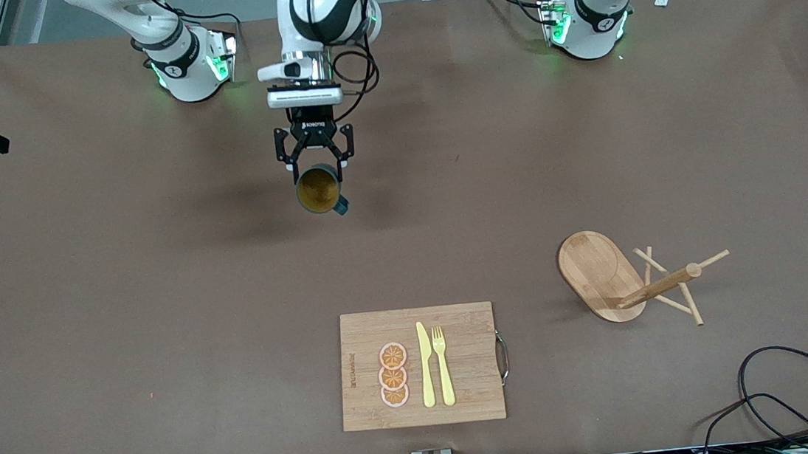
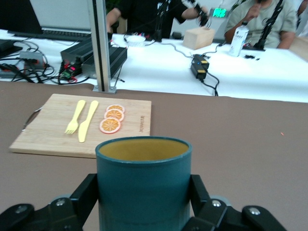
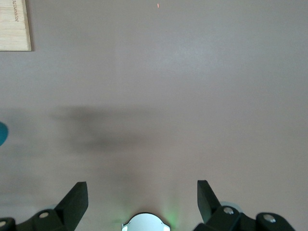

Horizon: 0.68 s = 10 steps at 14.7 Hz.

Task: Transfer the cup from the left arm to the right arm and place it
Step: 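Carry the teal mug to mid-table and lower it with the left gripper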

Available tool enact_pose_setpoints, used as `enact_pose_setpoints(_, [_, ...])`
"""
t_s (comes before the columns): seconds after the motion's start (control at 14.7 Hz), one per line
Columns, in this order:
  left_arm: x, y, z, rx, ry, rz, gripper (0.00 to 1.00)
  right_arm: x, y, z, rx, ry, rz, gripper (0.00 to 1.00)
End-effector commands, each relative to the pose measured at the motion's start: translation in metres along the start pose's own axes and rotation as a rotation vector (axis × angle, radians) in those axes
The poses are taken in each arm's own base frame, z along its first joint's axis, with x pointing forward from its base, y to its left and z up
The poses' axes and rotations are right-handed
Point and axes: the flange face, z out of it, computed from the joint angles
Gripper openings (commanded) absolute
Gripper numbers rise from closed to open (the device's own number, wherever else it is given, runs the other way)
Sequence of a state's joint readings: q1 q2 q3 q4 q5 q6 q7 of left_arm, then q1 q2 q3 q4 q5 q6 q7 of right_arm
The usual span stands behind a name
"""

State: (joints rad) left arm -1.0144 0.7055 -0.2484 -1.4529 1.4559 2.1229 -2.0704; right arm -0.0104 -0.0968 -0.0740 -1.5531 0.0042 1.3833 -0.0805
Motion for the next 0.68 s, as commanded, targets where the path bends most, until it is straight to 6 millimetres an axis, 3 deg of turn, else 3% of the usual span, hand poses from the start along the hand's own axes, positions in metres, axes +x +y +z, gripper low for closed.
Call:
enact_pose_setpoints(0.0, [-0.050, -0.004, 0.006, -0.028, 0.068, 0.028, 0.58, -0.002, 0.001, -0.001, -0.001, -0.007, 0.060, 1.00])
enact_pose_setpoints(0.27, [-0.119, -0.024, 0.038, -0.030, 0.211, 0.043, 0.58, -0.001, 0.001, -0.002, -0.001, -0.002, 0.052, 1.00])
enact_pose_setpoints(0.61, [-0.175, -0.040, 0.060, -0.058, 0.340, 0.117, 0.56, -0.001, 0.001, -0.001, 0.000, -0.005, 0.051, 1.00])
